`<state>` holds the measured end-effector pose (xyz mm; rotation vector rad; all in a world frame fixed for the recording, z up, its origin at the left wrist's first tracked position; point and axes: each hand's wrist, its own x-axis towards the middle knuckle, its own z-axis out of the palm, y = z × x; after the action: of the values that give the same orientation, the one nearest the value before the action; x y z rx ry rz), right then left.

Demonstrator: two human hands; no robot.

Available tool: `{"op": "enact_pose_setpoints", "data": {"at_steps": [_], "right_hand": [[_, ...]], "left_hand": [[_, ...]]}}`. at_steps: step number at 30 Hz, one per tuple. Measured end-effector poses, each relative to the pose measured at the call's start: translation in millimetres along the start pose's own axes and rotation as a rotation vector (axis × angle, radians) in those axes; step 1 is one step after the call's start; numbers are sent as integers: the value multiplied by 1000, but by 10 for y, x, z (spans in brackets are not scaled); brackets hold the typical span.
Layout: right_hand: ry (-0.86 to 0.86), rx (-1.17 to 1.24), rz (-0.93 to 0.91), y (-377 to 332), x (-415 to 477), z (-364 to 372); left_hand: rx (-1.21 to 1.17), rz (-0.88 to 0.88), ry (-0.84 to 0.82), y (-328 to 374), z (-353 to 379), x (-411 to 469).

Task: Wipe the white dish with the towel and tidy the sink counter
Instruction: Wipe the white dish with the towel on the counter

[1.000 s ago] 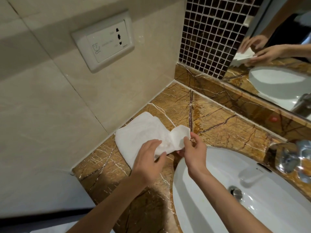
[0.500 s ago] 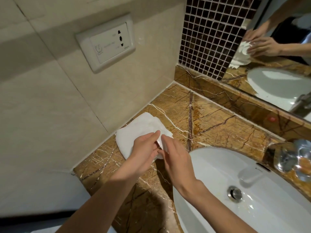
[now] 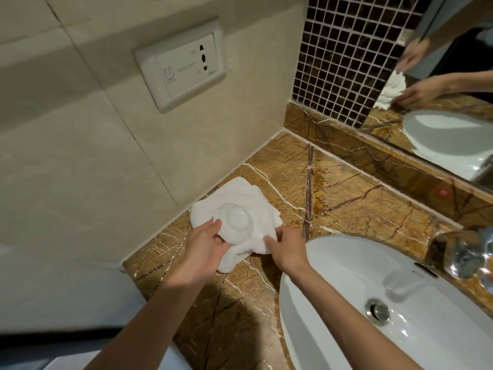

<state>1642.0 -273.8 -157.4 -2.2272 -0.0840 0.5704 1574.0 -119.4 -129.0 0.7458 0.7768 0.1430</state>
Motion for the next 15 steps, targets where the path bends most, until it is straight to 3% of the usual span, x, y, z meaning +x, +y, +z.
{"op": "enact_pose_setpoints", "data": {"at_steps": [3,7,11,15], "right_hand": [[176,76,-37,-24,11,-40],[340,115,-278,-195,-35,-83],[124,166,-505,-412,-149,69],[56,189,-486,-467,-88,153]], "left_hand": [[80,67,40,23,-95,-37],[452,228,130,37,-163,-125],[725,359,46,-9,-8,-226],[823,407,4,-39,47,-307]]}}
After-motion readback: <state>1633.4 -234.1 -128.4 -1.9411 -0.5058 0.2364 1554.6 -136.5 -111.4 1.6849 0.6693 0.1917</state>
